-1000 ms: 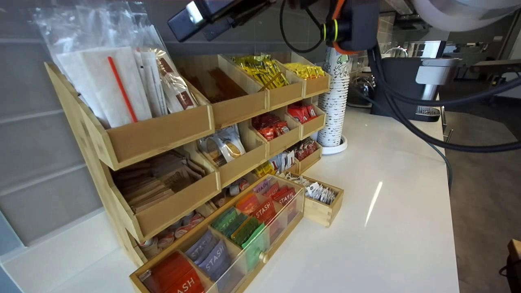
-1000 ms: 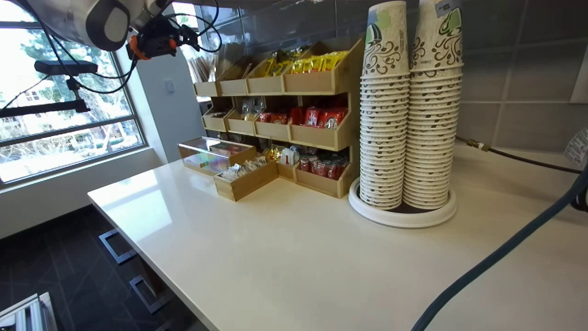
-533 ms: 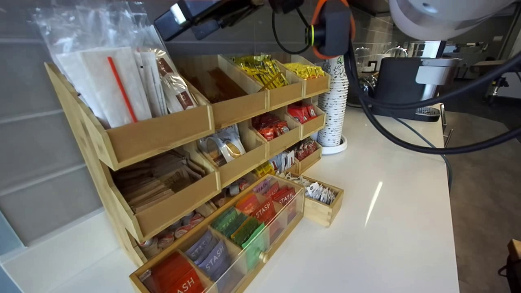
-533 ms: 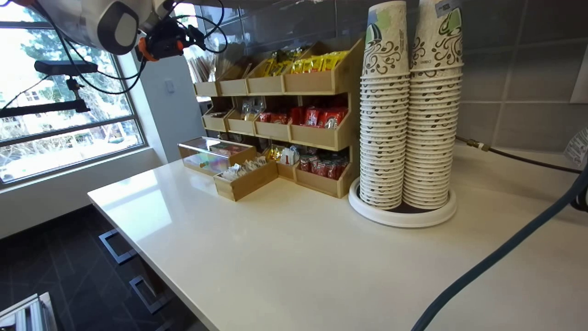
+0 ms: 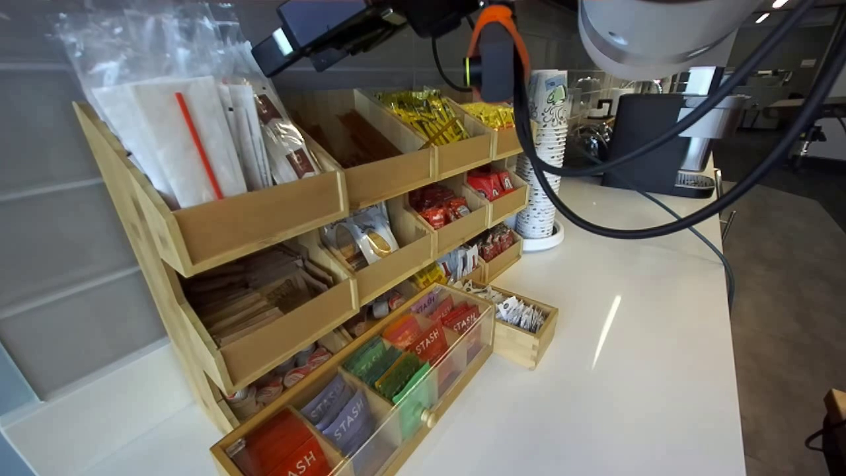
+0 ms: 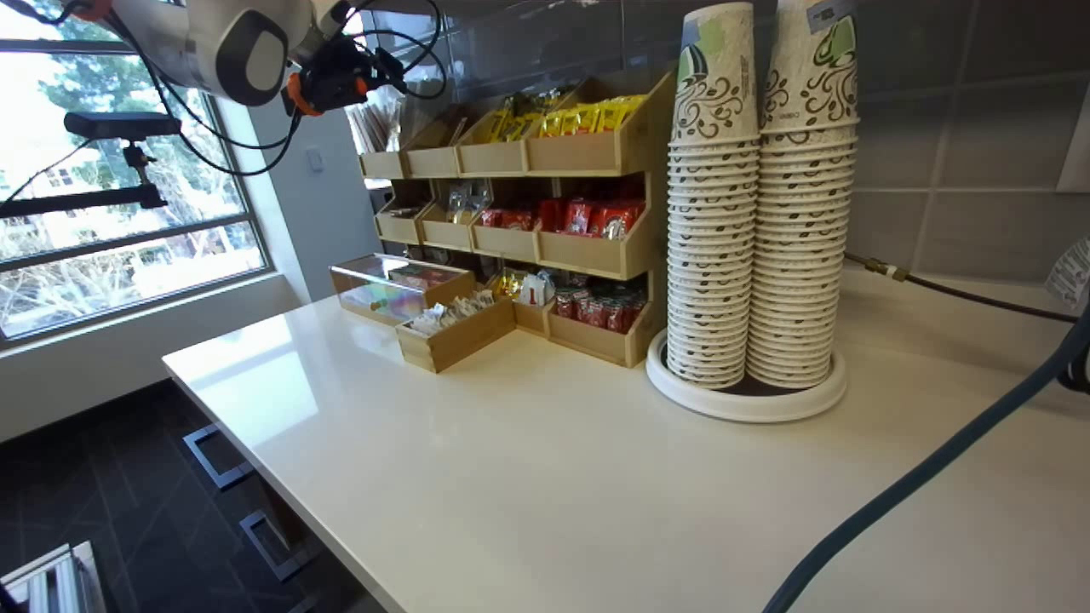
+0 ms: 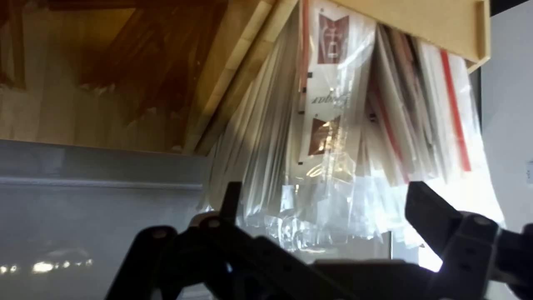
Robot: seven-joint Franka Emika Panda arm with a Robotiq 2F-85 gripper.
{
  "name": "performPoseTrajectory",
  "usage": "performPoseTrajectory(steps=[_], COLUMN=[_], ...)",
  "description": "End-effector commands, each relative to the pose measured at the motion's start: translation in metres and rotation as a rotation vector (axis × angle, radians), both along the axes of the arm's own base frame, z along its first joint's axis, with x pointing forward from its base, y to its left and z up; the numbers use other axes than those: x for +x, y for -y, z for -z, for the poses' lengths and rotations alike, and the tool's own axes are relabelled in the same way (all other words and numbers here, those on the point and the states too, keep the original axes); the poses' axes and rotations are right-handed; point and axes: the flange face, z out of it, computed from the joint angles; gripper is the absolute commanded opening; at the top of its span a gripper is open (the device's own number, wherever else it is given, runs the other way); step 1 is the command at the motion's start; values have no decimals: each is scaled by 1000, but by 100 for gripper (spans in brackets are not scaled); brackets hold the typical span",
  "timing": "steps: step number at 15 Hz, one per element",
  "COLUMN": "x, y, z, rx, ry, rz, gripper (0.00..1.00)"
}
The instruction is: Pick up one packet of the white item on the top shelf in the first box to the far right
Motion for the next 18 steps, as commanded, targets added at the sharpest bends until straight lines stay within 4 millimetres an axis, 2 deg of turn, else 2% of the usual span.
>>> performPoseTrajectory(steps=[1, 7, 8, 10, 11, 14, 18], x=[19, 30, 32, 33, 34, 36, 37], y=[3, -7, -8, -11, -11, -13, -12], z=[3, 14, 14, 14, 13, 13, 13], rx=[-7, -12, -14, -13, -13, -12, -15], ry=[33, 26, 28, 31, 33, 35, 39], rz=[14, 1, -1, -5, -7, -9, -7], gripper=[100, 100, 95, 70, 68, 45, 18])
